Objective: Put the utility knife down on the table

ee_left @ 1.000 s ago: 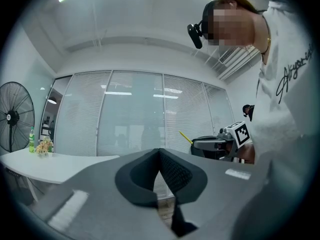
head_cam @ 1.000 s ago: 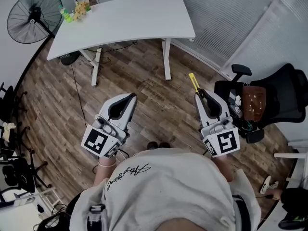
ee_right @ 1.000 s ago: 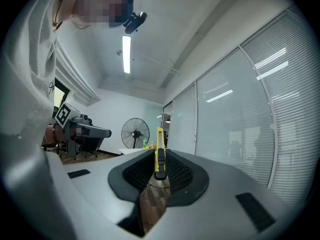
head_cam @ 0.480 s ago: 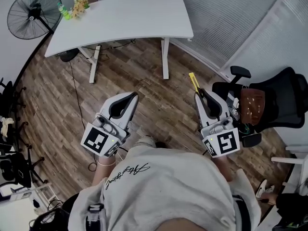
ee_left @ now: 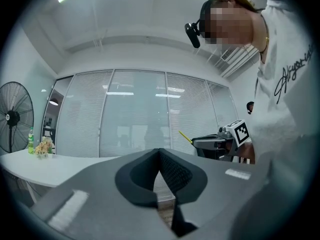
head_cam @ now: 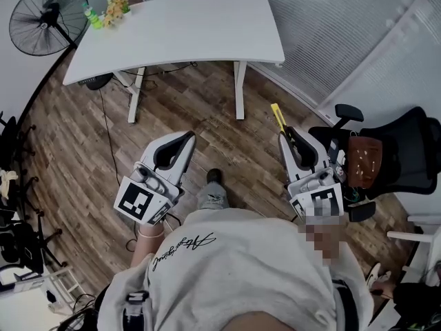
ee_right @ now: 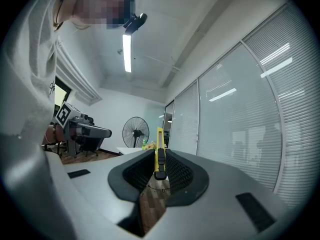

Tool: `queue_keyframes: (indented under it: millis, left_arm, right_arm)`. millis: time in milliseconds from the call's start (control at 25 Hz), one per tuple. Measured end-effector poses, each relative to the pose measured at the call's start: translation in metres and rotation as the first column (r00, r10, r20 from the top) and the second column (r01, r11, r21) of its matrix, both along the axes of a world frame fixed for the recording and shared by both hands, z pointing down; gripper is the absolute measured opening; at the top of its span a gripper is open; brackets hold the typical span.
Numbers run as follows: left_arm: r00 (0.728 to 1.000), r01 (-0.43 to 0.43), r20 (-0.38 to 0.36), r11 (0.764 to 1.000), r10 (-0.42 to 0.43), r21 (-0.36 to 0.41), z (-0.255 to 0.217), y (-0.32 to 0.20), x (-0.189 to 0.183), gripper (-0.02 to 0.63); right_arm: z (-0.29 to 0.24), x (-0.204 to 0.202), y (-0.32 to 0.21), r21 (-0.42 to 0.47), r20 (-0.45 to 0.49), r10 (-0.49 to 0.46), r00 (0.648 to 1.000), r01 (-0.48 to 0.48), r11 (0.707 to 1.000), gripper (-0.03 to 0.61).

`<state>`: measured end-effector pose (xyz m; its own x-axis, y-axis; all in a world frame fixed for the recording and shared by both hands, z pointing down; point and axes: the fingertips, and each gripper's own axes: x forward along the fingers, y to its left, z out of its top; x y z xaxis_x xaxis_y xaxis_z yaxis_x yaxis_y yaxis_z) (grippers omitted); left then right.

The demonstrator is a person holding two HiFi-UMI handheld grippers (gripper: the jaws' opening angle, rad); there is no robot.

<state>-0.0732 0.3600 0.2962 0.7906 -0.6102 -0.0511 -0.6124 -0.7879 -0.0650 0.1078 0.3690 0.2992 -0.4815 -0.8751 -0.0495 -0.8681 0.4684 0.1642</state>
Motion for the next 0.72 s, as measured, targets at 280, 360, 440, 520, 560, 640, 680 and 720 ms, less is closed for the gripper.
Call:
queue_keyframes:
  millis: [280,360,440,520,560,640,680,720]
  left_arm:
    - [1.0,0.002,-0.004,1.0,-0.002,0.021,-0.006,-0.069,-0.018,-0.003]
    - [1.0,0.008,-0.012,1.0,-0.008,0.021,-0.01,-0.088,-0.025,-0.003]
    - [1.0,0.009,-0.019,1.0,-0.009,0.017,-0.013,-0.106,-0.029,-0.003]
    - [1.0,0.005,-0.014,1.0,-0.004,0.015,-0.012,-0.12,-0.033,-0.003]
    - [1.0,0.003,-0.012,1.0,-0.003,0.015,-0.012,-0.127,-0.034,-0.003]
    - [1.0,-0.001,-0.015,1.0,0.001,0.013,-0.014,-0.141,-0.034,-0.003]
    - [1.0,-0.004,-0.015,1.0,0.004,0.012,-0.014,-0.147,-0.033,-0.003]
    - [1.0,-0.007,-0.009,1.0,0.007,0.013,-0.014,-0.154,-0.034,-0.003]
  right_arm:
    - [-0.001,-0.016,-0.065,0.007,0.002,0.008,1.0,-0.008,1.0,0.069]
    - [-0.004,-0.023,-0.085,0.01,0.003,0.003,1.0,-0.003,1.0,0.069]
    - [-0.007,-0.029,-0.102,0.013,0.005,0.003,1.0,-0.003,1.0,0.069]
    - [-0.008,-0.032,-0.117,0.01,0.007,0.005,1.0,-0.005,1.0,0.069]
    - [-0.009,-0.033,-0.123,0.008,0.009,0.007,1.0,-0.007,1.0,0.069]
    - [-0.009,-0.032,-0.135,0.006,0.009,0.015,1.0,-0.015,1.0,0.069]
    - [-0.009,-0.031,-0.14,0.007,0.008,0.021,1.0,-0.021,1.0,0.069]
    - [-0.008,-0.03,-0.147,0.007,0.008,0.027,1.0,-0.027,1.0,0.069]
